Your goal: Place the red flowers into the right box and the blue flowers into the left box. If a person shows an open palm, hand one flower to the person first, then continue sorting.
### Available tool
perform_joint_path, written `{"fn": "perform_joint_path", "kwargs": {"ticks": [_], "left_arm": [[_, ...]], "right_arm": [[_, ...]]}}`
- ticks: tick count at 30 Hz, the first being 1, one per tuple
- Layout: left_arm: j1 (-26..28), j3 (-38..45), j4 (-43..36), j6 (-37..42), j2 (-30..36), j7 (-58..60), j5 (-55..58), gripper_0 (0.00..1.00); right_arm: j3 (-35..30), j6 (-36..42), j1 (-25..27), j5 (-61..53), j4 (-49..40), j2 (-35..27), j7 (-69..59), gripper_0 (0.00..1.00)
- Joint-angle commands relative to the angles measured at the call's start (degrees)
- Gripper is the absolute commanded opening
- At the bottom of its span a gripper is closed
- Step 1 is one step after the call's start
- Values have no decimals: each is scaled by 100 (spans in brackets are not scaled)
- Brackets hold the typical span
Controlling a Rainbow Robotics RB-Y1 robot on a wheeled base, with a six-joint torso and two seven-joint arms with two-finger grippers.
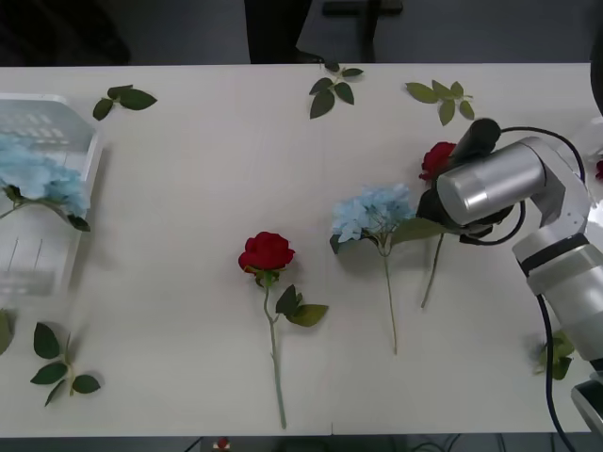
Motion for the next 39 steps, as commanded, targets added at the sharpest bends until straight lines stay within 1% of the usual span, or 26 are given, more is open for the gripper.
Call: {"fn": "perform_joint_path", "kwargs": {"ticks": [1, 4, 7, 8, 10, 11, 12, 13, 17, 19, 21, 25, 30, 34, 36, 37, 39], "left_arm": [[-185, 41, -798, 483, -142, 279, 418, 70], [-185, -56, -1132, 598, -361, 596, 629, 70], [-185, -354, -1589, 598, -792, 1246, 629, 77], [-176, -416, -1642, 598, -862, 1360, 611, 78], [-185, -688, -1861, 598, -1126, 1738, 392, 86], [-176, -776, -1897, 598, -1188, 1809, 312, 90], [-176, -899, -1949, 598, -1284, 1914, 198, 98], [-176, -1084, -2002, 589, -1390, 2046, 31, 100], [-132, -1655, -2037, 387, -1671, 2230, -364, 100], [-80, -1857, -2037, 272, -1697, 2248, -470, 100], [-18, -2060, -2037, 158, -1697, 2274, -549, 100], [8, -2147, -2037, 132, -1662, 2283, -549, 100], [17, -2147, -2037, 132, -1662, 2257, -540, 100], [17, -2139, -2037, 132, -1662, 2257, -549, 100], [26, -2139, -2037, 132, -1662, 2257, -566, 100], [26, -2139, -2037, 141, -1662, 2257, -566, 100], [17, -2130, -2037, 132, -1662, 2248, -575, 100]], "right_arm": [[-317, 708, -174, -328, -1003, -622, -178, 0], [-589, 1112, -174, -715, -1381, -992, 95, 0], [-1152, 1578, -174, -1286, -1671, -1572, 675, 0], [-1257, 1640, -174, -1374, -1689, -1668, 798, 0], [-1723, 1789, -165, -1699, -1680, -2029, 1307, 0], [-1837, 1815, -156, -1769, -1671, -2099, 1439, 0], [-2022, 1851, -147, -1875, -1627, -2205, 1624, 0], [-2242, 1894, -138, -2015, -1566, -2336, 1844, 0], [-2910, 1903, 11, -2244, -1258, -2785, 2687, 0], [-3156, 1868, 73, -2270, -1056, -2943, 3127, 0], [-3454, 1868, 81, -2420, -757, -3039, 3540, 0], [-3780, 1780, 90, -2631, -528, -3066, 3953, 0], [-3806, 1191, 81, -3017, -572, -3013, 4849, 0], [-3797, 321, 90, -3712, -564, -2776, 5605, 0], [-3736, -347, 81, -4054, -564, -2565, 6071, 0], [-3701, -531, 90, -4142, -564, -2521, 6194, 0], [-3463, -1375, 90, -4547, -564, -2328, 6686, 0]]}}
